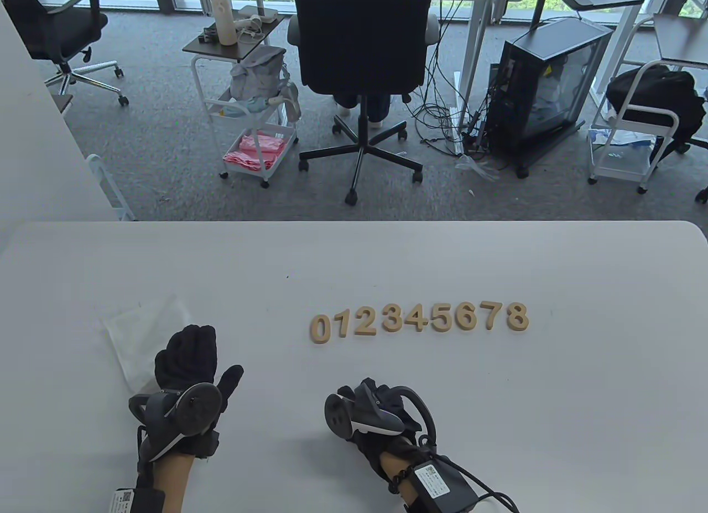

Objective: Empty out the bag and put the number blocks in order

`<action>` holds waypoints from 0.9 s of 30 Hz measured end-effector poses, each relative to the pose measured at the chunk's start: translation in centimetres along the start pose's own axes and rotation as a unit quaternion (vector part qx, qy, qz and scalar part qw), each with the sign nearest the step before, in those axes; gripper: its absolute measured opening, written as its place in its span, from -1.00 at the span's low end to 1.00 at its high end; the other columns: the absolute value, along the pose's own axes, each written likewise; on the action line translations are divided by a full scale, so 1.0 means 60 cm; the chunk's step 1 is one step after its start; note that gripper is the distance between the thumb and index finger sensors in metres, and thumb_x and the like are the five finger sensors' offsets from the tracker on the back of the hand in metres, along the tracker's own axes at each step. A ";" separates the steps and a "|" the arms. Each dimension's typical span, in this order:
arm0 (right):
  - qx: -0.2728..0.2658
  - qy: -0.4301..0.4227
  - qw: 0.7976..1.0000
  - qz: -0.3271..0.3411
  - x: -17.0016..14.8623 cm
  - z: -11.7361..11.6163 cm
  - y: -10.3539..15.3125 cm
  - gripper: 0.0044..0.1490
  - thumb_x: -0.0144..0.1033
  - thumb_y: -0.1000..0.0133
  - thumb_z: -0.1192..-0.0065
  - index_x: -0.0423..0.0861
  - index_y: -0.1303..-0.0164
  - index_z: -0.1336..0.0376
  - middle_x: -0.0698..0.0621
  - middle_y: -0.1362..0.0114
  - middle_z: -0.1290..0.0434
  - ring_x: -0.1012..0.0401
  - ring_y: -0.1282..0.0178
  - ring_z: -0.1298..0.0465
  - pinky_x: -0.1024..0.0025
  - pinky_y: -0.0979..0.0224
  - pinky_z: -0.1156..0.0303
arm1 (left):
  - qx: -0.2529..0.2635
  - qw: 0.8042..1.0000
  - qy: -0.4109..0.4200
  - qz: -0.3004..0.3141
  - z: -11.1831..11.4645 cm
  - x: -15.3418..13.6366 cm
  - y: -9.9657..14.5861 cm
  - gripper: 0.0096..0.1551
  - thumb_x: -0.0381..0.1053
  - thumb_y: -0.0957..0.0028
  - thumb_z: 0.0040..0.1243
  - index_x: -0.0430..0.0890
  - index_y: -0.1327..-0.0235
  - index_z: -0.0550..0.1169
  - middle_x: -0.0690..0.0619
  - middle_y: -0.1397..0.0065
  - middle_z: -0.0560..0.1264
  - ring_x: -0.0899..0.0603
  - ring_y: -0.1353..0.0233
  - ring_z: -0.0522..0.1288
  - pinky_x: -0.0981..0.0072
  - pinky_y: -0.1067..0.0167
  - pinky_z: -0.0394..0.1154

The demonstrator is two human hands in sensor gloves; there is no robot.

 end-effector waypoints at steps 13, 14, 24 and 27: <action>-0.022 -0.006 1.000 -0.004 -0.004 0.004 -0.003 -0.13 -0.17 -0.06 -0.27 -0.09 -0.61 -0.10 -0.47 -0.57 -0.21 -0.04 -0.21 -0.50 0.11 -0.26 -0.60 | -0.003 1.000 0.003 -0.001 0.002 -0.002 -0.001 0.02 0.28 -0.05 0.18 -0.32 -0.60 0.25 -0.43 -0.61 0.20 -0.61 -0.53 0.32 -0.57 -0.35 0.24; -0.023 -0.006 1.000 -0.005 -0.004 0.005 -0.003 -0.13 -0.16 -0.06 -0.27 -0.10 -0.61 -0.10 -0.48 -0.56 -0.22 -0.04 -0.20 -0.50 0.12 -0.25 -0.61 | -0.004 1.000 0.002 -0.001 0.002 -0.001 -0.001 0.02 0.28 -0.05 0.18 -0.32 -0.60 0.25 -0.43 -0.61 0.20 -0.61 -0.53 0.32 -0.57 -0.35 0.24; -0.050 -0.053 0.997 -0.004 -0.022 0.009 0.000 -0.05 -0.14 -0.08 -0.35 -0.27 -0.60 -0.08 -0.52 -0.49 -0.28 -0.02 -0.12 -0.57 0.17 -0.15 -0.68 | -0.004 1.000 0.008 -0.005 0.002 -0.005 -0.002 0.02 0.28 -0.05 0.18 -0.32 -0.60 0.25 -0.43 -0.61 0.20 -0.61 -0.53 0.32 -0.57 -0.35 0.24; -0.066 -0.113 0.991 -0.007 -0.042 0.012 0.003 -0.03 -0.15 -0.07 -0.36 -0.32 -0.59 -0.08 -0.52 -0.48 -0.29 -0.03 -0.11 -0.59 0.15 -0.14 -0.69 | -0.003 1.000 0.010 -0.004 0.002 -0.005 -0.003 0.02 0.28 -0.05 0.18 -0.32 -0.60 0.25 -0.43 -0.61 0.20 -0.61 -0.53 0.32 -0.57 -0.35 0.24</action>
Point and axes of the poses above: the tracker on the back of each hand, its own x axis roughly to the thumb side, its own y axis roughly from the fingertips to the wrist, z = x × y, the point moved 3 cm from there along -y, roughly from the wrist to the fingertips
